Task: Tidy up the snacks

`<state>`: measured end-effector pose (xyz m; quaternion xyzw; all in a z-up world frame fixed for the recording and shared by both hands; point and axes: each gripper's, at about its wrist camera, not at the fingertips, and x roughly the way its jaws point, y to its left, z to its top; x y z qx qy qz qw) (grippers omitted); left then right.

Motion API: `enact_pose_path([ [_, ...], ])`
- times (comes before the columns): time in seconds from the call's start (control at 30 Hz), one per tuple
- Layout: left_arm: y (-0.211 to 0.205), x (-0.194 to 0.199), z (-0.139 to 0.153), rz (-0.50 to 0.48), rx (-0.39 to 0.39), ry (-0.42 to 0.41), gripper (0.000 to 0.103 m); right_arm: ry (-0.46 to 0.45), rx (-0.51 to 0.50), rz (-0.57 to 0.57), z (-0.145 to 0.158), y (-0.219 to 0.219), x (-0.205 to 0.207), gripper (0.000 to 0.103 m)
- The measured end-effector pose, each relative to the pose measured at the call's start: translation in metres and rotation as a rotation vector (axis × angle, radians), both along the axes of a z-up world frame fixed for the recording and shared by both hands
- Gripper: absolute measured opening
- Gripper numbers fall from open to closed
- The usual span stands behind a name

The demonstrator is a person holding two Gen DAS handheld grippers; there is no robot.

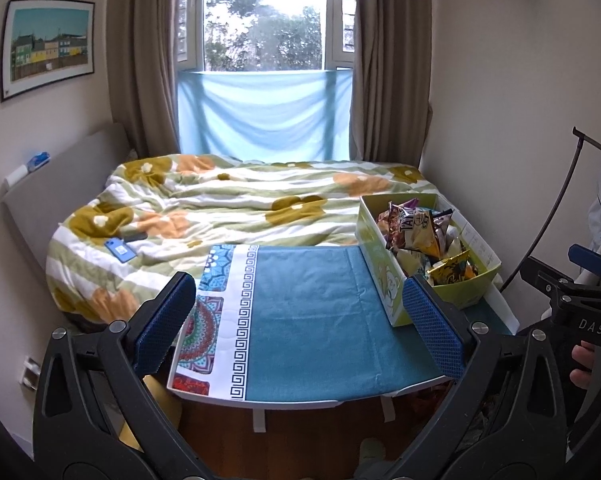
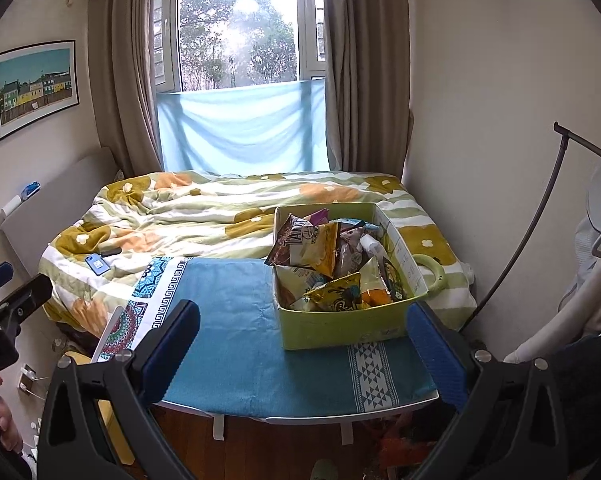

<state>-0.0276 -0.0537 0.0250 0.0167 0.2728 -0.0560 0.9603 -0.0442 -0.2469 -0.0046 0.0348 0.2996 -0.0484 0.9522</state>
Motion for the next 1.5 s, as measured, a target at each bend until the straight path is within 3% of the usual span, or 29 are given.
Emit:
enact_pose_path([
  [1.03, -0.005, 0.014, -0.01, 0.015, -0.01, 0.025, 0.102, 0.018, -0.012, 0.01, -0.012, -0.002, 0.009, 0.102],
  [1.5, -0.016, 0.014, -0.009, 0.04, 0.046, -0.018, 0.102, 0.025, -0.013, 0.015, -0.014, -0.003, 0.014, 0.102],
])
